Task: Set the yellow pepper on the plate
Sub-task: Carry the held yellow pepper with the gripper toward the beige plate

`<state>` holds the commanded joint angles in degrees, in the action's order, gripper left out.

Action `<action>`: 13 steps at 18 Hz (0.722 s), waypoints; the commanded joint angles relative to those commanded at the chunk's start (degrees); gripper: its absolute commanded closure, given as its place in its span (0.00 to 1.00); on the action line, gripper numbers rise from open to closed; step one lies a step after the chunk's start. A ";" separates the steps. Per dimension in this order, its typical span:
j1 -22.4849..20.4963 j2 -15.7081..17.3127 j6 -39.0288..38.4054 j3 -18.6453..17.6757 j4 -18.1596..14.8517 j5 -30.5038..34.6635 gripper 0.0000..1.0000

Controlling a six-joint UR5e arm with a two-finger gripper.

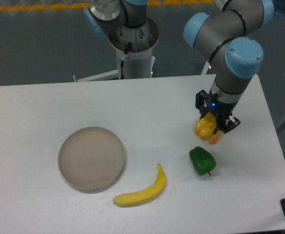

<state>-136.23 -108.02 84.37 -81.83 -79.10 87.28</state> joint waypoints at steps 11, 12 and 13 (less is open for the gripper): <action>3.06 0.88 -1.84 -1.40 -0.17 -0.53 0.84; 4.12 1.14 -3.93 -1.49 -0.26 -0.61 0.84; 5.44 1.14 -4.91 -1.49 -0.26 -0.62 0.84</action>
<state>-130.79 -106.88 79.46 -83.32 -79.37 86.66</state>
